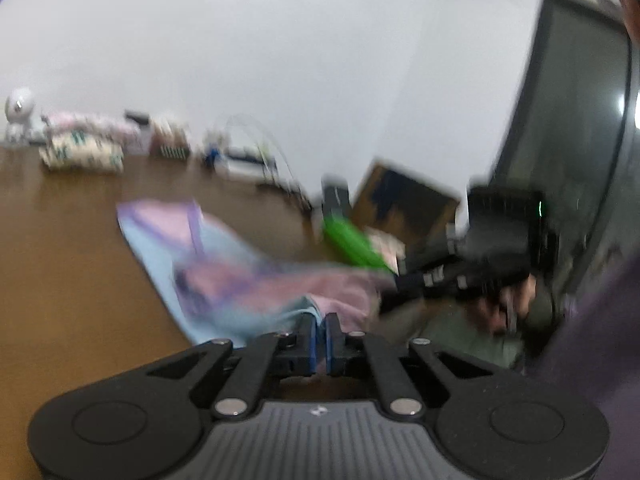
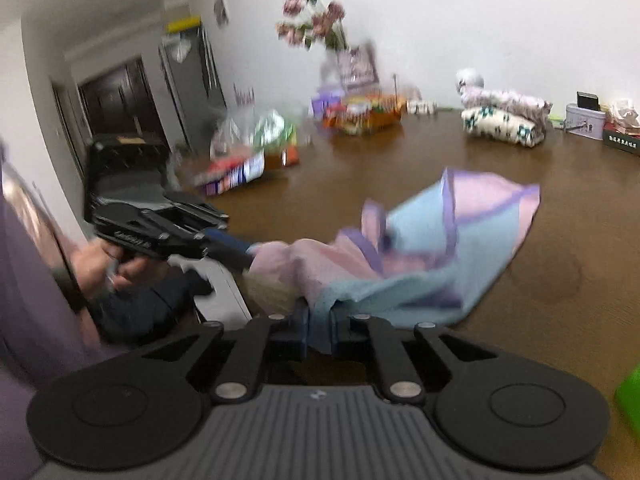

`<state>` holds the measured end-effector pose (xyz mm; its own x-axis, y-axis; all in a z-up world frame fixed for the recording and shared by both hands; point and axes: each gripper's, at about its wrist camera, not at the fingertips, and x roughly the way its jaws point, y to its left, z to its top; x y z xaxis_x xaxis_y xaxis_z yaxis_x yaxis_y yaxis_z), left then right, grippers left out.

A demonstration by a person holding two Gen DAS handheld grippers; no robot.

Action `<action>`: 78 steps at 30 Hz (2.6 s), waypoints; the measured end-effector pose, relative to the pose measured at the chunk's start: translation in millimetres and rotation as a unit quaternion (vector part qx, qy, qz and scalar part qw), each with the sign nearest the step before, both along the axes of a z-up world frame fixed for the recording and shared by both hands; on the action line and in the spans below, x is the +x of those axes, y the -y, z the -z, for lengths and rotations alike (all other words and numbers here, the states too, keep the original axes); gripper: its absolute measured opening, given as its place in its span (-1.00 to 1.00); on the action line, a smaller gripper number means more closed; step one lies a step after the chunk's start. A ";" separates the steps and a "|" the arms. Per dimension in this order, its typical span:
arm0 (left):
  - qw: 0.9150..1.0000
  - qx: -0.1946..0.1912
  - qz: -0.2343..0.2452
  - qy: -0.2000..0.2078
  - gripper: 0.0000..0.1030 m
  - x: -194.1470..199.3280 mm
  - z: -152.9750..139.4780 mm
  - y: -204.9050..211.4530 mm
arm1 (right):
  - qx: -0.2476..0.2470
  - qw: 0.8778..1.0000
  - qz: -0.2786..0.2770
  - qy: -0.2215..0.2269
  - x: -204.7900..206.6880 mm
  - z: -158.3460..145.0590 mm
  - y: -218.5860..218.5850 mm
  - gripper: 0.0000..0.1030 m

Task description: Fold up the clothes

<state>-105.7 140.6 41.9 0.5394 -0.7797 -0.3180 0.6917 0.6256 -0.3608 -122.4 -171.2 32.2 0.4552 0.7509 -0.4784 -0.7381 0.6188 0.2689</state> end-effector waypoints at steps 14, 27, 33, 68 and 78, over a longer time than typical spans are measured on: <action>0.973 -0.033 -0.187 -0.132 0.11 90.5 15.1 -2.8 | 0.024 0.971 0.227 -0.067 126.0 -1.3 25.8 0.26; 0.966 0.006 -0.194 -0.171 -0.48 100.8 39.4 38.7 | 0.092 0.942 0.242 -0.213 117.2 47.7 27.3 -0.65; 0.971 0.026 -0.188 -0.144 0.36 146.0 1.3 25.9 | -0.005 0.956 0.288 -0.062 133.4 -6.3 20.8 0.29; 0.982 0.068 -0.173 0.005 0.01 30.6 -14.8 13.7 | -0.017 0.989 0.135 0.064 46.9 -12.3 11.9 -0.15; 0.974 0.172 -0.149 -0.021 -0.53 33.0 27.1 61.2 | -0.087 0.976 0.194 -0.038 65.1 41.8 -18.1 -0.02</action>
<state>-72.7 79.4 14.8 0.7057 -0.4348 -0.5594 0.4503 0.8848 -0.1197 -57.3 -153.1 -9.6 0.6471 0.4343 -0.6266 -0.4215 0.8887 0.1806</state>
